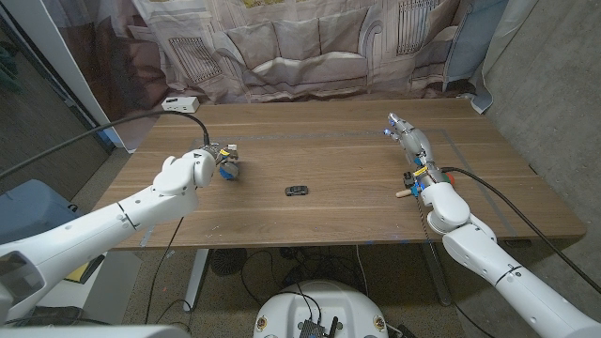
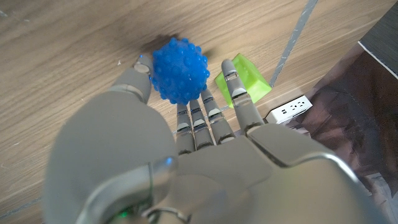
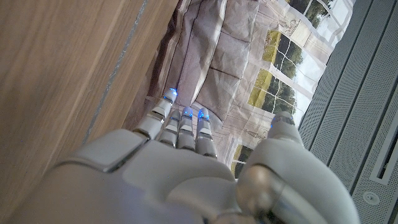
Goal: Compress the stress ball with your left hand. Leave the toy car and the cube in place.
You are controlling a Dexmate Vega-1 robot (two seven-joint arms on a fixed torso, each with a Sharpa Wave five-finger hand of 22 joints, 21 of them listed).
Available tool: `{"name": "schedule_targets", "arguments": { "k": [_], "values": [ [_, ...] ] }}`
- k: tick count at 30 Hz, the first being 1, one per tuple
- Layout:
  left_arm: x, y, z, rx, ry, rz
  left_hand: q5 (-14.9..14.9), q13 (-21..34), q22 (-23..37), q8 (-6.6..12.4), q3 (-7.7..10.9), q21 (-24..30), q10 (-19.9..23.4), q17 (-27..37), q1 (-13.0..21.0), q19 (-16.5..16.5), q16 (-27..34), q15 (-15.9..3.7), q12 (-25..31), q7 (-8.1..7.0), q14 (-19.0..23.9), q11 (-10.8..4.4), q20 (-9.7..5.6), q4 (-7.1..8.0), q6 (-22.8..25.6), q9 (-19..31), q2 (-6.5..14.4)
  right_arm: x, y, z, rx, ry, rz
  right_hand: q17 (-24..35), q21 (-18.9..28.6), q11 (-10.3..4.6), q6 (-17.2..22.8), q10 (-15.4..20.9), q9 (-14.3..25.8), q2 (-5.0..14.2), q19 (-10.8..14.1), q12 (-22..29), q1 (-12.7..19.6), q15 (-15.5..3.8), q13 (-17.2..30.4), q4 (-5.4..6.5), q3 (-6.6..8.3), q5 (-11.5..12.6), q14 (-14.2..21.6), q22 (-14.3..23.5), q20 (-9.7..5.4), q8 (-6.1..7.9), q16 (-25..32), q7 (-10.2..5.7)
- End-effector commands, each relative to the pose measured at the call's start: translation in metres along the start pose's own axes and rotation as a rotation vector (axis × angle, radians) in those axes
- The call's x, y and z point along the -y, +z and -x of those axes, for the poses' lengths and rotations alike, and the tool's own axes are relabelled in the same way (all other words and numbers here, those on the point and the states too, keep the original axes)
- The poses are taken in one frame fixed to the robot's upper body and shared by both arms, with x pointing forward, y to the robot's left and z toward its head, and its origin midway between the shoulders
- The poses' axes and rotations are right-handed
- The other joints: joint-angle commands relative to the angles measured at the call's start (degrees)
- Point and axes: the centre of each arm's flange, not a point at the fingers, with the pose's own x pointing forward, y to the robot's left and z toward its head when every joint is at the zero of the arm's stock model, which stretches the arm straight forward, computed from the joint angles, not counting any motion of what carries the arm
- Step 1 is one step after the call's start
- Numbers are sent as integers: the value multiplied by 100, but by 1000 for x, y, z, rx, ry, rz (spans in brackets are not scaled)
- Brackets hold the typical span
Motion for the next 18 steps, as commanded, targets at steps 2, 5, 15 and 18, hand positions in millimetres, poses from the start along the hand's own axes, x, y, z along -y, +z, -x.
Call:
{"name": "schedule_targets", "arguments": {
  "k": [2,5,15,18],
  "values": [
    [5,5,-2,20,-2,12,46,21,34,46,-7,33,57,34,108,32,49,11,30,-1,26,-30,-3,-27,84,20,31,1,0,0,1,-1,-1,-3,-5,15,43,54,17,4,47,3,57,32,1,-22,4,-27,55,16,15,16,41,12],
    [6,6,-3,26,9,24,55,28,36,64,20,37,86,37,220,48,53,25,43,21,38,-12,-4,-46,150,23,88,1,0,0,1,0,1,-3,-4,19,44,56,17,3,50,3,59,29,1,-23,4,-28,60,16,20,15,42,10],
    [8,8,-1,39,48,61,66,64,41,137,47,125,391,36,639,300,119,53,160,29,243,-92,-17,-80,465,35,187,1,-3,0,-10,6,-3,-2,-4,29,45,67,17,1,59,5,62,29,1,-24,4,-31,81,16,30,14,48,11],
    [9,7,0,38,58,70,65,74,41,155,40,143,446,40,722,350,138,28,179,23,293,-107,-18,-80,543,38,196,1,-4,0,-10,4,-5,-2,-4,23,43,65,18,1,62,4,63,33,1,-24,4,-32,80,17,29,12,47,12]
  ]
}}
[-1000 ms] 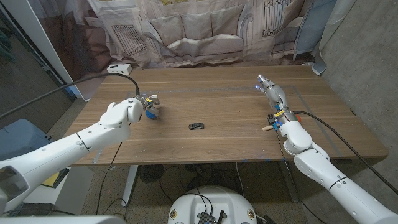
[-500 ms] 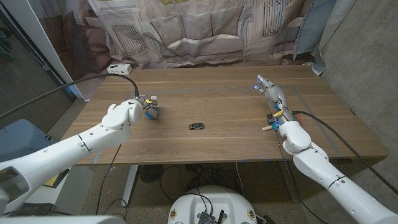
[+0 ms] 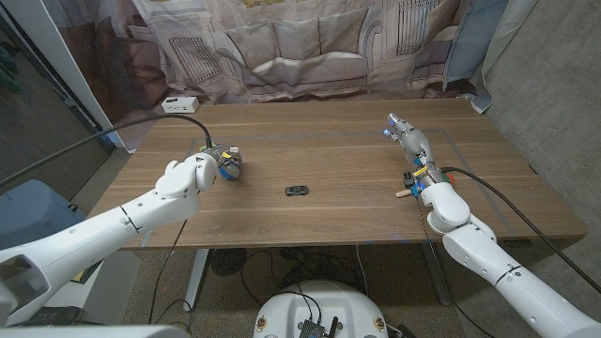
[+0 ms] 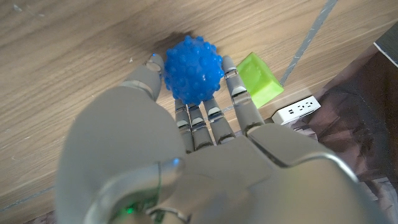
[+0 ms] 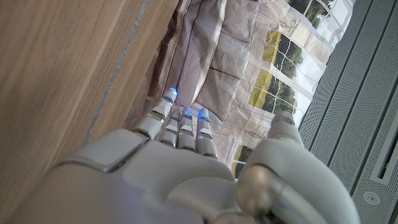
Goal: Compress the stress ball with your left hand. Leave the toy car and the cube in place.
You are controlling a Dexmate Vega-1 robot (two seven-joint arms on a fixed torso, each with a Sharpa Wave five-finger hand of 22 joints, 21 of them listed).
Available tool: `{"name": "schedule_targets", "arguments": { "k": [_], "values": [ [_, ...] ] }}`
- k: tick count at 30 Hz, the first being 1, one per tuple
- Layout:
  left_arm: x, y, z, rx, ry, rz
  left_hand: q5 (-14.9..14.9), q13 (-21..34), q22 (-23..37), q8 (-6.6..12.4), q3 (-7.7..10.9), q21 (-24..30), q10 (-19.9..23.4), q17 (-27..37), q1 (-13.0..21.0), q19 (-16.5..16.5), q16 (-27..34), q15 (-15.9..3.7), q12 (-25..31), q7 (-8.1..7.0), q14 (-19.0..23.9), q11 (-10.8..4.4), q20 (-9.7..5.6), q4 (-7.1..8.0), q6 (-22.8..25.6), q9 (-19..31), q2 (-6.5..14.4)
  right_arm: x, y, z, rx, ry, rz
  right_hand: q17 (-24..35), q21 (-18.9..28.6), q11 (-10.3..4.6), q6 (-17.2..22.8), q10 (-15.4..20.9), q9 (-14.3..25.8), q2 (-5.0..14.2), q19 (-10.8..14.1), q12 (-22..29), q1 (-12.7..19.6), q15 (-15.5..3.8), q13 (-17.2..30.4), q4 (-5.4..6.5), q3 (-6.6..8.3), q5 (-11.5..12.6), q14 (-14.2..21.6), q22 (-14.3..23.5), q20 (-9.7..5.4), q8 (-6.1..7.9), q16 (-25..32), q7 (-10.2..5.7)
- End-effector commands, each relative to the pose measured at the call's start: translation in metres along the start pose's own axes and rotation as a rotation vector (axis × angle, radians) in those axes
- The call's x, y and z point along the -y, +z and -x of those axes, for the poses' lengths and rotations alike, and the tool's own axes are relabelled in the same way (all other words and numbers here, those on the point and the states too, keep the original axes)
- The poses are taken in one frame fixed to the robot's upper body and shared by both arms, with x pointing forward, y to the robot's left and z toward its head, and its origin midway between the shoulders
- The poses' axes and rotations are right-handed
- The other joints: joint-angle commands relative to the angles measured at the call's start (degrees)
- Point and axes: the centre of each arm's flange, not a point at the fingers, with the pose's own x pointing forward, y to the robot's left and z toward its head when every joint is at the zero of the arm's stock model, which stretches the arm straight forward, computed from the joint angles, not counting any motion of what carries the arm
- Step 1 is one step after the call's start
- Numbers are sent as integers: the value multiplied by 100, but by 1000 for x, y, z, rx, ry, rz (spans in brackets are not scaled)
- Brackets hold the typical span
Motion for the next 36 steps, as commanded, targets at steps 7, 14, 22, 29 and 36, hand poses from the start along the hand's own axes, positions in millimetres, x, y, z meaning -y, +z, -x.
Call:
{"name": "schedule_targets", "arguments": {
  "k": [7,14,22,29,36],
  "values": [
    [2,-2,4,-12,17,12,13,35,11,50,-48,58,171,20,231,114,59,10,70,-12,125,-20,3,-16,195,15,-2,-1,-2,-2,-9,7,-1,0,-1,2,42,37,18,3,52,4,61,-4,1,-23,4,-9,57,17,7,11,50,5],
    [5,-1,4,-32,-8,-22,10,45,11,52,-90,31,212,28,250,53,60,-37,82,-64,123,-63,9,12,242,18,0,-3,-1,-3,-10,12,-4,2,-2,3,48,45,18,4,55,5,61,8,1,-21,3,-11,63,18,14,12,51,6],
    [7,-1,4,-34,-16,-25,14,55,12,57,-119,22,259,33,297,39,73,-73,93,-90,155,-84,7,21,300,21,17,-3,-1,-3,-10,17,3,5,-3,-7,50,49,18,2,61,4,56,14,1,-19,0,-14,64,18,19,10,50,11],
    [9,0,2,-30,-31,-21,23,69,15,69,-133,63,342,42,410,143,114,-104,116,-88,250,-106,-17,10,393,26,61,-3,-2,-3,-15,12,-3,7,-3,-4,50,51,18,0,67,3,52,8,1,-17,-2,-15,72,19,27,9,52,9],
    [9,1,1,-30,-22,-2,70,131,43,233,-60,249,922,105,846,521,349,-327,321,-56,809,56,-297,-33,999,53,261,-3,-1,-2,-9,14,1,8,-3,1,52,56,19,-4,70,3,52,8,1,-17,-4,-16,73,19,29,9,51,7]
  ]
}}
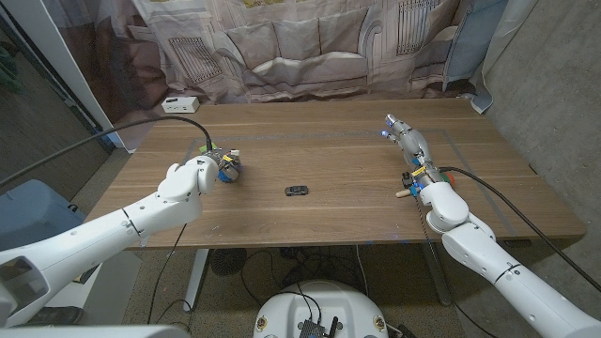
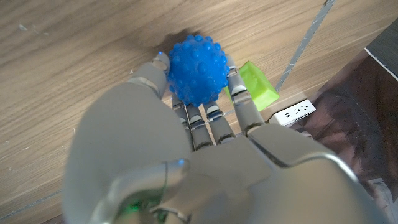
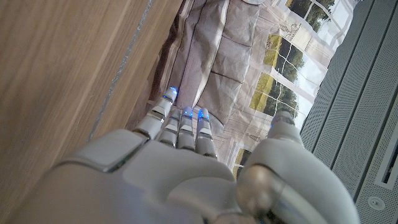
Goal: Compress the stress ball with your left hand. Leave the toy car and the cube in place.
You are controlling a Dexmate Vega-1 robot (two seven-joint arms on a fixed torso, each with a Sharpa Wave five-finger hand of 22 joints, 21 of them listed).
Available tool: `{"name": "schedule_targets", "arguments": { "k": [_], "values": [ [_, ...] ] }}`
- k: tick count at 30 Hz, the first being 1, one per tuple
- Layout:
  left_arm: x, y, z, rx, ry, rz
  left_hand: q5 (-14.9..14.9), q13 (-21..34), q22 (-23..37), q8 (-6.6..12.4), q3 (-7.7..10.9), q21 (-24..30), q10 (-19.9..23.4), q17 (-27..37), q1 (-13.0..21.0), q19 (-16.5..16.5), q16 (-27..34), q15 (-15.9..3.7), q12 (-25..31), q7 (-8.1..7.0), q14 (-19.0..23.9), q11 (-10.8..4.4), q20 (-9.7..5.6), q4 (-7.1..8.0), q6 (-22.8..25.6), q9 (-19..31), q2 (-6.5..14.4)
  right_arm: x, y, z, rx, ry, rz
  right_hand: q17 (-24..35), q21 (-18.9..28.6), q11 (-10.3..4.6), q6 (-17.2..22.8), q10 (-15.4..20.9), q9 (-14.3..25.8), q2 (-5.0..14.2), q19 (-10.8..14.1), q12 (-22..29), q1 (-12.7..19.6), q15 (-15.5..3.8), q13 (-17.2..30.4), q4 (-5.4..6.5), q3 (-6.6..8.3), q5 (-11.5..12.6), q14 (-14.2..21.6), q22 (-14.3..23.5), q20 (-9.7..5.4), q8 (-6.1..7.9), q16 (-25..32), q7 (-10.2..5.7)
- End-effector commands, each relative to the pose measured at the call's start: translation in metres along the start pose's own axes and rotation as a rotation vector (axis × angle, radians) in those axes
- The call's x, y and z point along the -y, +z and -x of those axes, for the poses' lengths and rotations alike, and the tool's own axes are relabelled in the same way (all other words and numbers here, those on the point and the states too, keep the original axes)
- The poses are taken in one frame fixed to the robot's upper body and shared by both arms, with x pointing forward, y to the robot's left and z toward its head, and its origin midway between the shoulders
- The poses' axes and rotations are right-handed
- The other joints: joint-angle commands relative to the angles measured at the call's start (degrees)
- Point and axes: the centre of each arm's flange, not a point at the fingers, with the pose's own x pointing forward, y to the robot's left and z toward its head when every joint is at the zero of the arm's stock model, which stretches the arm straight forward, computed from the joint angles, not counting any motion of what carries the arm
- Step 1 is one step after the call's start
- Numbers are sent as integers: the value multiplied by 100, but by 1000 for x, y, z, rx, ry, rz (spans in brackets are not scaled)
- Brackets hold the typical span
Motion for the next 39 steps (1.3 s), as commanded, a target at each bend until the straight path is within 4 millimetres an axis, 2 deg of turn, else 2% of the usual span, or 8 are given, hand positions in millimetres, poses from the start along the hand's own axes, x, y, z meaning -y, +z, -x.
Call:
{"name": "schedule_targets", "arguments": {
  "k": [1,9,22,39],
  "values": [
    [3,2,-2,-1,-4,17,74,51,50,100,60,147,309,53,290,279,144,-163,119,13,326,105,-190,-54,345,29,124,0,0,1,2,-1,1,8,-3,-3,51,55,18,-4,40,2,52,-8,1,-18,-4,-16,53,7,-2,8,52,7],
    [0,1,-1,-6,5,32,120,87,96,161,191,299,559,101,617,489,232,-214,203,67,547,149,-372,-99,598,44,237,1,2,2,5,-4,0,9,-4,-1,53,54,19,-3,42,0,53,-12,1,-18,-4,-16,55,7,0,8,51,8],
    [-6,-4,6,-14,61,71,131,107,118,168,224,356,603,104,688,519,240,-203,211,103,633,159,-404,-66,670,52,230,1,4,3,11,-3,4,11,-5,-9,54,55,19,-4,46,-2,53,-5,1,-17,-5,-16,58,8,2,7,51,13],
    [-32,-11,30,-8,207,105,135,131,127,164,243,363,643,94,683,426,204,-220,215,90,660,148,-384,-16,726,59,214,0,10,3,30,-8,6,14,-8,-13,58,56,19,2,48,-5,53,-7,1,-15,-3,-17,60,8,5,6,50,15]
  ]
}}
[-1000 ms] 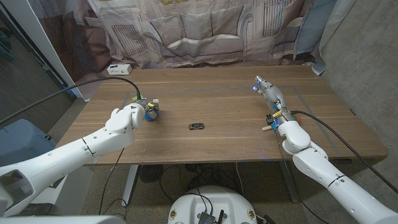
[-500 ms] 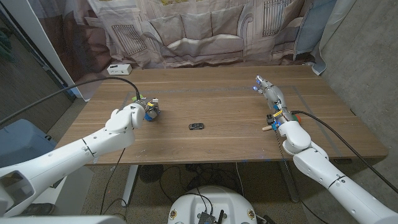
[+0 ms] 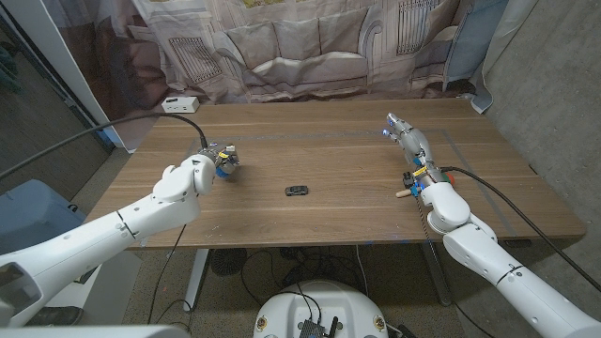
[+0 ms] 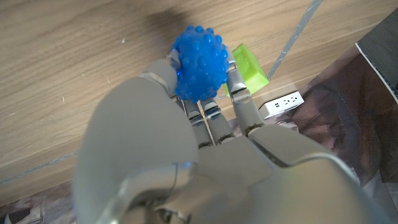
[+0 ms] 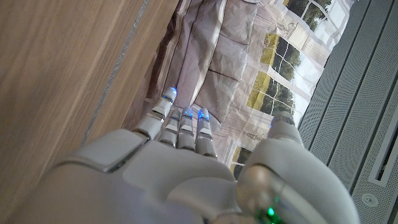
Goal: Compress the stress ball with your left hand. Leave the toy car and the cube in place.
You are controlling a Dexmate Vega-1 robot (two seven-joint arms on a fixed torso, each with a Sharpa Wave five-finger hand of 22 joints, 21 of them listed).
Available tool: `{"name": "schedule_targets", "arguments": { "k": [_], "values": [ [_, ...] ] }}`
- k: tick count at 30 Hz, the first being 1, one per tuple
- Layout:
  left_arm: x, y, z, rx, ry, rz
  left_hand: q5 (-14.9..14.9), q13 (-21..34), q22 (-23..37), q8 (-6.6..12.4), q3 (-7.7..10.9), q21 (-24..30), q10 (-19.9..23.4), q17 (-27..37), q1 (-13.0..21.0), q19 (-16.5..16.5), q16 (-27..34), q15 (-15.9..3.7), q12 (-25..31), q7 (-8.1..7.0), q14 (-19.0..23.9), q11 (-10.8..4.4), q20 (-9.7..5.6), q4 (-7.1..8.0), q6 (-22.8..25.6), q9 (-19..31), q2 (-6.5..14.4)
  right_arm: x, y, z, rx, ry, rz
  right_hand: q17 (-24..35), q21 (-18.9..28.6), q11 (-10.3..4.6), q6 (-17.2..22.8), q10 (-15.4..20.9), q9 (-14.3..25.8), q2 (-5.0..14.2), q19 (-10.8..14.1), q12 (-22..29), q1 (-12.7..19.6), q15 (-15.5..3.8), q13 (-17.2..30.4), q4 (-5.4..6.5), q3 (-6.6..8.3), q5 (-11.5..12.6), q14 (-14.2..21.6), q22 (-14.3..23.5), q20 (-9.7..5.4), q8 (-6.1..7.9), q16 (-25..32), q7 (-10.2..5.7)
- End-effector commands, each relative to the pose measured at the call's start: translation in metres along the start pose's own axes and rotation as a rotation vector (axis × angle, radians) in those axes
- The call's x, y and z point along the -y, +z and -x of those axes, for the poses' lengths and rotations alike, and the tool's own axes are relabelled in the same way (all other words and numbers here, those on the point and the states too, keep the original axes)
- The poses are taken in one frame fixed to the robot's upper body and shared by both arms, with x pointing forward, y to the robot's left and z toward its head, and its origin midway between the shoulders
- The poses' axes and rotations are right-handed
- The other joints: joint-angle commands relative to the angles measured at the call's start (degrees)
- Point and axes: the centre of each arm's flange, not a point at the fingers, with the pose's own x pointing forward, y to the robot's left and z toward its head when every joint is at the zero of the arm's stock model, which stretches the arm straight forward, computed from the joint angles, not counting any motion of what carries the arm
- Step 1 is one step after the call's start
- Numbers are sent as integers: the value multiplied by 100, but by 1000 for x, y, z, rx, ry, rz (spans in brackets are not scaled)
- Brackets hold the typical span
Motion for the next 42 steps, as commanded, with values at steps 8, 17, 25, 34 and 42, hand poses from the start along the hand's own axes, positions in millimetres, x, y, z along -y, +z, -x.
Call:
{"name": "schedule_targets", "arguments": {
  "k": [8,17,25,34,42],
  "values": [
    [-33,-5,25,9,176,49,20,42,22,23,27,46,62,16,130,-79,-26,-172,51,-33,75,-22,8,46,68,10,69,-1,5,0,21,-4,4,15,-9,5,58,53,6,0,49,-3,53,-9,1,-15,-5,-18,62,9,6,6,49,15],
    [-35,-4,23,15,178,90,27,74,-10,48,83,106,163,-31,232,20,-114,-102,79,61,43,76,-37,-4,203,23,14,2,3,0,18,-13,-6,16,-10,11,60,57,6,1,52,-3,53,-9,1,-15,-5,-18,59,10,8,6,46,9],
    [-36,2,19,28,164,99,50,145,-50,164,277,311,622,-49,506,355,-70,-173,227,143,495,103,-250,-21,669,48,70,5,2,1,18,-12,-2,17,-11,6,62,50,6,2,51,-7,52,-10,1,-14,-5,-18,60,10,9,6,46,10],
    [-35,6,16,39,174,132,75,228,-34,436,489,630,1223,5,929,674,74,-291,396,239,1179,67,-597,-48,1469,143,101,7,2,2,16,-16,-1,18,-12,7,63,53,6,2,52,-7,50,-16,1,-12,-6,-18,60,10,6,5,46,13],
    [-33,6,14,33,191,173,80,325,-41,590,545,1020,1641,94,1268,1116,223,-420,484,335,1699,74,-900,-48,2007,130,10,6,3,2,16,-20,0,19,-12,3,62,53,6,4,53,-8,50,-14,1,-12,-6,-19,66,10,5,4,47,12]
  ]
}}
